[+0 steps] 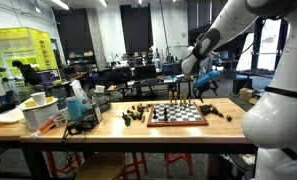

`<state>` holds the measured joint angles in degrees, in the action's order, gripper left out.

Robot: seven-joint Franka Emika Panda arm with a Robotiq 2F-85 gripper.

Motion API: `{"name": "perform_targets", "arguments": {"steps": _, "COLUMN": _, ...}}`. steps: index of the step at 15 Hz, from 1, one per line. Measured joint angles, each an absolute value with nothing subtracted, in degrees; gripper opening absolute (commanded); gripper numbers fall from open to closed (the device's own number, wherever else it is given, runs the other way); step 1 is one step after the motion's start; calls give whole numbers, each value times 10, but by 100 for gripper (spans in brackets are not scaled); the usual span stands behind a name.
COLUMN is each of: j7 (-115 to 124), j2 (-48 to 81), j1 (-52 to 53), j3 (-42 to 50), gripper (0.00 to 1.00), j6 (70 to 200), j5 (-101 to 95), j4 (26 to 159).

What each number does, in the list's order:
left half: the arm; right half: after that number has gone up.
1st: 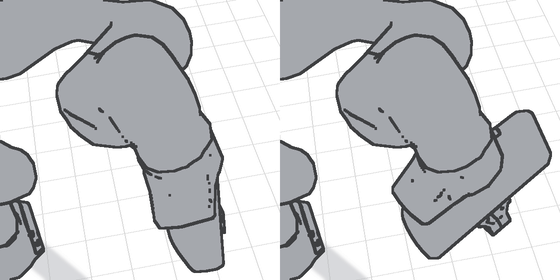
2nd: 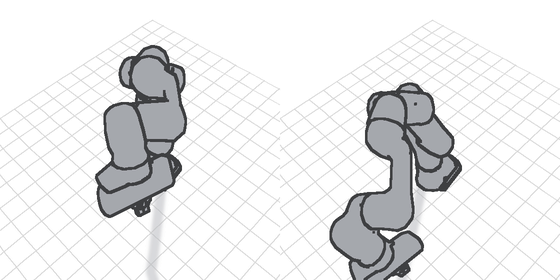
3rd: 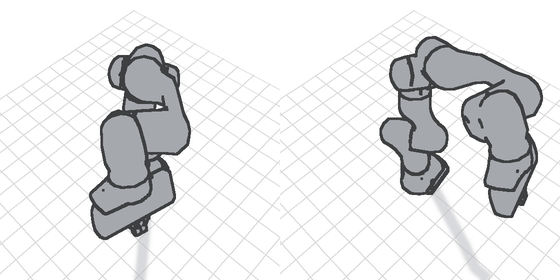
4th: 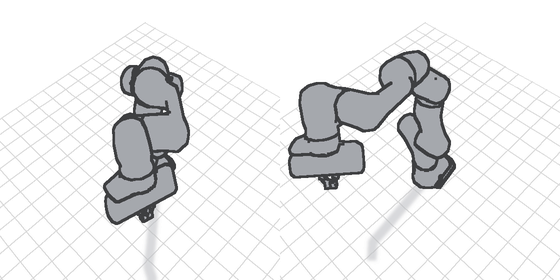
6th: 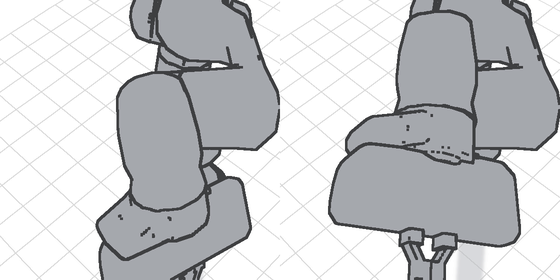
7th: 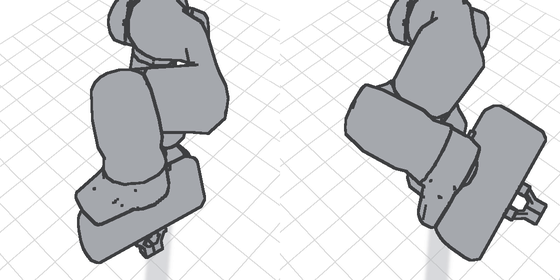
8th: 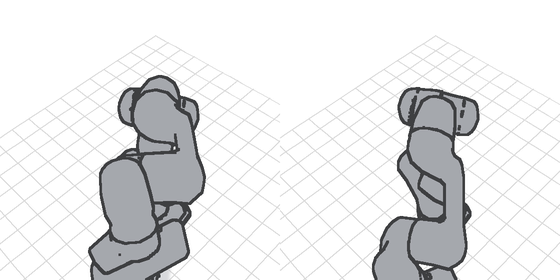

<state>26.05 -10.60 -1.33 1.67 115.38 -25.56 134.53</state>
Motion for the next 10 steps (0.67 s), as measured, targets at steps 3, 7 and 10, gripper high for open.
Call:
{"name": "perform_targets", "arguments": {"steps": 3, "j7": 259, "j2": -146, "j1": -33, "j3": 23, "gripper": 100, "j6": 1198, "j5": -237, "j4": 1399}}
{"name": "perform_targets", "arguments": {"steps": 7, "j7": 212, "j2": -195, "j1": -54, "j3": 43, "gripper": 100, "j6": 1254, "j5": -172, "j4": 1468}}
{"name": "perform_targets", "arguments": {"steps": 10, "j7": 175, "j2": -214, "j1": -58, "j3": 59, "gripper": 100, "j6": 1268, "j5": -149, "j4": 1490}}
